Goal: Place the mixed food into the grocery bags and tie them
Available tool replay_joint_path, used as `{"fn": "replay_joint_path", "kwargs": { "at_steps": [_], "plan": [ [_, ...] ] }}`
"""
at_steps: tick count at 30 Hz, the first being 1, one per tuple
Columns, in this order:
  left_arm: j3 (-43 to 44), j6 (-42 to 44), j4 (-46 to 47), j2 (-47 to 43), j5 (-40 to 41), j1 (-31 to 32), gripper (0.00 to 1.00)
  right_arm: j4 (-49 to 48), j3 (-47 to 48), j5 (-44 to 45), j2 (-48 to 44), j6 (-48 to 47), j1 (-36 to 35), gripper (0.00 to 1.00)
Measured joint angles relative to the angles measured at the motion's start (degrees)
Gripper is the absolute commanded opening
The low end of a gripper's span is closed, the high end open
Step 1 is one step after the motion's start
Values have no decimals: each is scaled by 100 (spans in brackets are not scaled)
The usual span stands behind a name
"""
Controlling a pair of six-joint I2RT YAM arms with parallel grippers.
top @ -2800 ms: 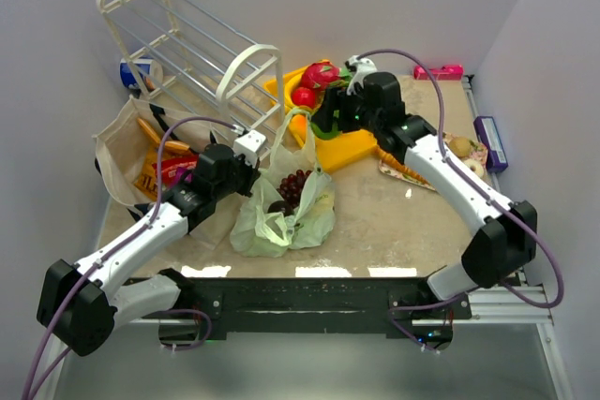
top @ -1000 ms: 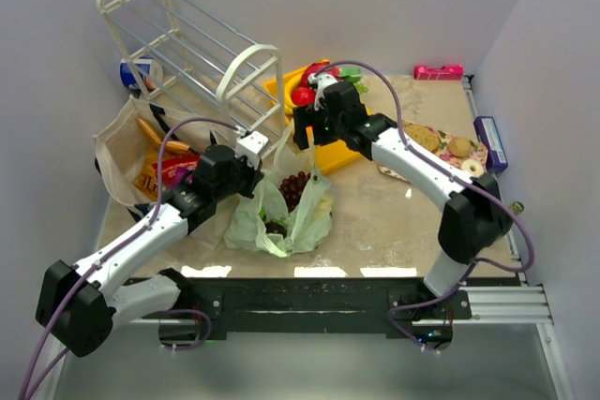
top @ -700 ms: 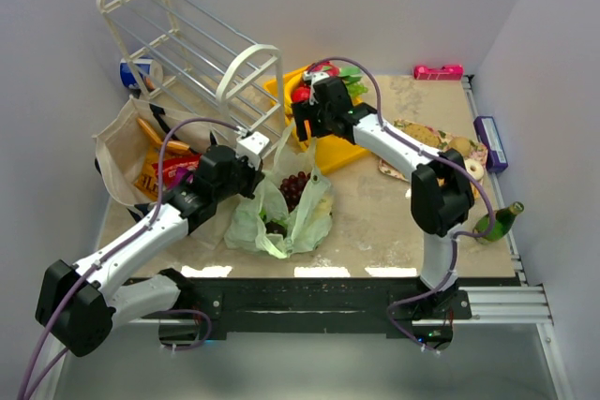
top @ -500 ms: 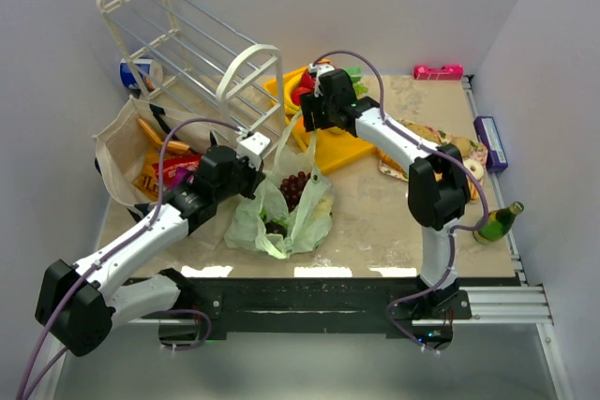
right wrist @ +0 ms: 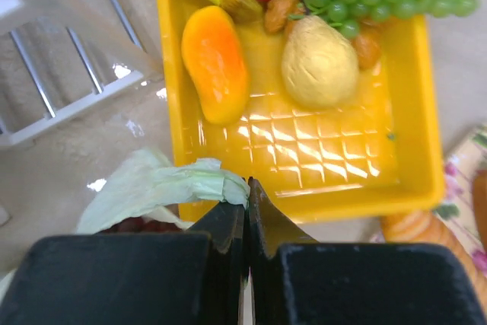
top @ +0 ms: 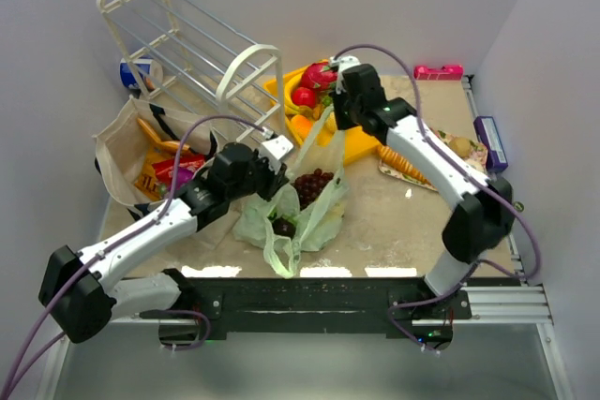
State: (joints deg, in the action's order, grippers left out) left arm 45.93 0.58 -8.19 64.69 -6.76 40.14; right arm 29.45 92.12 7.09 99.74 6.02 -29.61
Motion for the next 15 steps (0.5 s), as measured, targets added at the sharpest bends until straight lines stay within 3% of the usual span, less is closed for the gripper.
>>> {"fn": "replay_joint_path", "kwargs": {
  "at_steps": [2, 5, 10, 15],
  "plan": [
    [334, 31, 0, 138, -9, 48, 61, 221, -166, 286, -629, 46, -2, 0],
    [955, -94, 55, 223, -144, 96, 71, 573, -369, 743, -1602, 136, 4, 0],
    [1626, -140, 129, 109, -918, 125, 76, 1045, -566, 1346, -2531, 275, 7, 0],
    [1687, -179, -402, -354, -1274, 153, 79, 1316, -920, 1631, -2577, 426, 7, 0]
  ]
}}
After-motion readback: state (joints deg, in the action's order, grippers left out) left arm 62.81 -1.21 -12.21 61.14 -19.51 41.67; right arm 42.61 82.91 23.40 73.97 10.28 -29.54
